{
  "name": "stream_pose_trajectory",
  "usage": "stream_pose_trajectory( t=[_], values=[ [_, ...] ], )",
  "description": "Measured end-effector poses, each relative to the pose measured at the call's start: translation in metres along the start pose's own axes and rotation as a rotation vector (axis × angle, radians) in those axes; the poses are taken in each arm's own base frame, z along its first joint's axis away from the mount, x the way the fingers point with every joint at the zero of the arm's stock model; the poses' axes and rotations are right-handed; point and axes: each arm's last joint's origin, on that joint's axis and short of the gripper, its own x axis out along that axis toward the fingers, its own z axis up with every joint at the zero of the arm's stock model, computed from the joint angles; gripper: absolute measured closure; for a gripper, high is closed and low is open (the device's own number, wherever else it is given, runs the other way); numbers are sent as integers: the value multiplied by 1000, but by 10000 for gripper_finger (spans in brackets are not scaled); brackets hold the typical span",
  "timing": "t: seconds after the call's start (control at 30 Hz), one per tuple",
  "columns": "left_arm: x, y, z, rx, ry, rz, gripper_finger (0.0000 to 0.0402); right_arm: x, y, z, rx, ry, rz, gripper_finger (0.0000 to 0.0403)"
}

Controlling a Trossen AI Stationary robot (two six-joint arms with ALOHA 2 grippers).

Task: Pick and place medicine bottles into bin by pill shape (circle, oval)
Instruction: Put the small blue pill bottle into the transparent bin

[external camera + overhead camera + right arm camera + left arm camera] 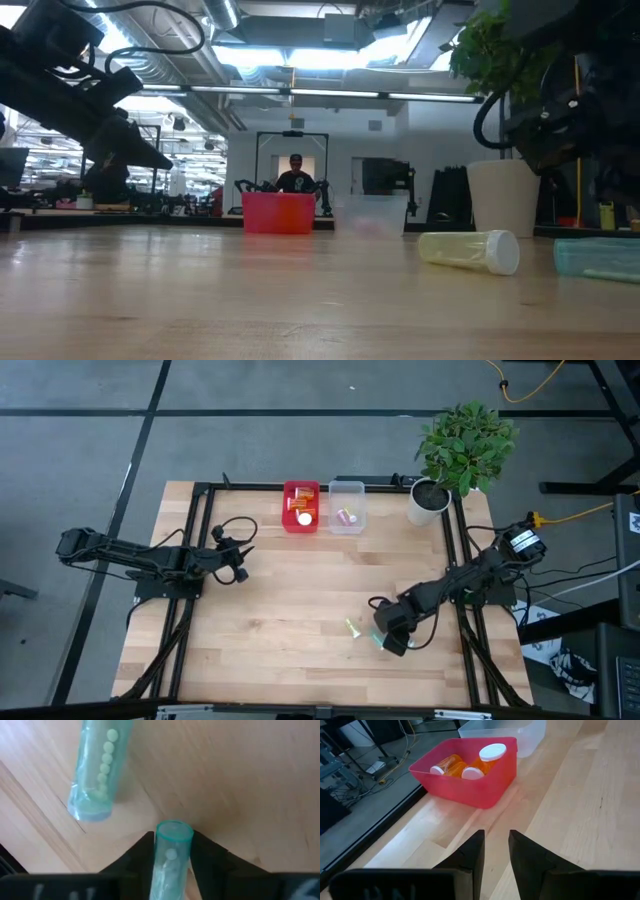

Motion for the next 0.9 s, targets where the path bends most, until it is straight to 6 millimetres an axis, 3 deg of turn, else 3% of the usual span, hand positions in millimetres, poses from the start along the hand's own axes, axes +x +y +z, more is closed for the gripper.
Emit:
stream_pose_trajectory(
  t=[0.1, 0.37, 0.6, 0.73, 0.9],
  values=[
    [0, 0, 0, 0, 0, 0, 319, -1, -2, 3, 12, 6, 6, 309],
    [0, 0, 0, 0, 0, 0, 319, -6, -2, 7, -52, -4, -40, 304],
    [0, 0, 0, 0, 0, 0, 319, -51, 19, 19, -195, -114, -251, 309],
    [0, 0, 0, 0, 0, 0, 319, -80, 36, 32, -250, -220, -243, 309],
    [0, 0, 0, 0, 0, 0, 319, -94, 47, 37, -284, -278, -212, 309]
  ],
)
